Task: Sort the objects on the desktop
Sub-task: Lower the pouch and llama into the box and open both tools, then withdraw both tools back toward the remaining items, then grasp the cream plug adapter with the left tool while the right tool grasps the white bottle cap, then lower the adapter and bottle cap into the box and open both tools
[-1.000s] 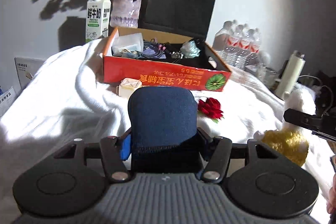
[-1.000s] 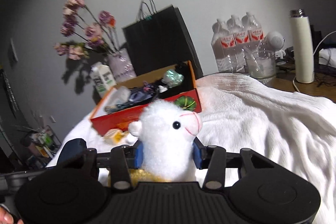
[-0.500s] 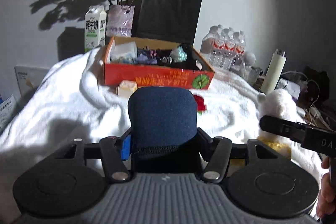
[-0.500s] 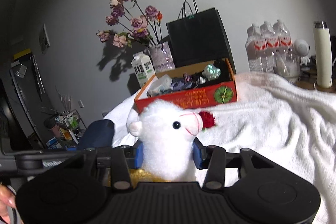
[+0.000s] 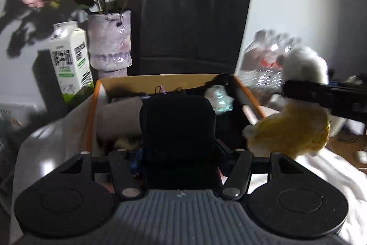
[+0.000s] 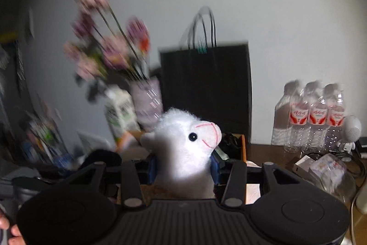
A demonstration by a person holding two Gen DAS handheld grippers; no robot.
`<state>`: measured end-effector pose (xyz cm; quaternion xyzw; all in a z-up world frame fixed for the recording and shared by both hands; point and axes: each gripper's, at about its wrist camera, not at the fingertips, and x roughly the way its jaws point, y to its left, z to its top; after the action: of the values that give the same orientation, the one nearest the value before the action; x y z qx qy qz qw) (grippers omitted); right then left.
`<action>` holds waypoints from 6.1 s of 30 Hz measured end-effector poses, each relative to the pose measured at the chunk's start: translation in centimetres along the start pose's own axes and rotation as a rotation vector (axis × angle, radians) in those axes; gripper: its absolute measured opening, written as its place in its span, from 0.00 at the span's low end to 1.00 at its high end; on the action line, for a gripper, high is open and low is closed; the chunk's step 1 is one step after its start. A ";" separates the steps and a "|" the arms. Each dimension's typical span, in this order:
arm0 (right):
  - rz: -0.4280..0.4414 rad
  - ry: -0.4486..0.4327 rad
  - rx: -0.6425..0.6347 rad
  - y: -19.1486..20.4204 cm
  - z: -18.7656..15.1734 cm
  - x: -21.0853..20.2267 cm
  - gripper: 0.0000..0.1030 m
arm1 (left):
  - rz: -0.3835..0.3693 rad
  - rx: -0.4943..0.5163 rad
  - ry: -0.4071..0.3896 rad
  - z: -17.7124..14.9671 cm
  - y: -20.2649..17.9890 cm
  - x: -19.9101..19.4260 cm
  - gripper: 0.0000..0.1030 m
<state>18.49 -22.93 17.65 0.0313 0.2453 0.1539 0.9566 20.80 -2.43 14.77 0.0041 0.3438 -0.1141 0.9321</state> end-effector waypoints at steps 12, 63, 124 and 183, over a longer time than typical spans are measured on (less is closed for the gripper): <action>-0.185 0.360 -0.010 -1.2 -3.1 16.8 0.58 | 0.007 -0.057 0.103 1.4 1.9 10.4 0.85; -0.176 0.021 -0.009 10.0 -31.6 -17.5 0.91 | 0.171 -0.024 -0.083 -31.1 -2.3 -17.1 1.00; -0.076 -0.001 -0.049 7.8 -26.6 -16.4 0.38 | 0.063 -0.099 -0.118 -27.9 -0.4 -15.0 0.44; -0.111 0.121 -0.022 0.6 1.2 18.5 0.76 | 0.083 0.016 -0.065 5.3 4.4 9.5 0.82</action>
<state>34.31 -16.58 10.27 -0.0024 0.3024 0.1049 0.9474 32.16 -0.56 12.42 0.0220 0.3118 -0.0779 0.9467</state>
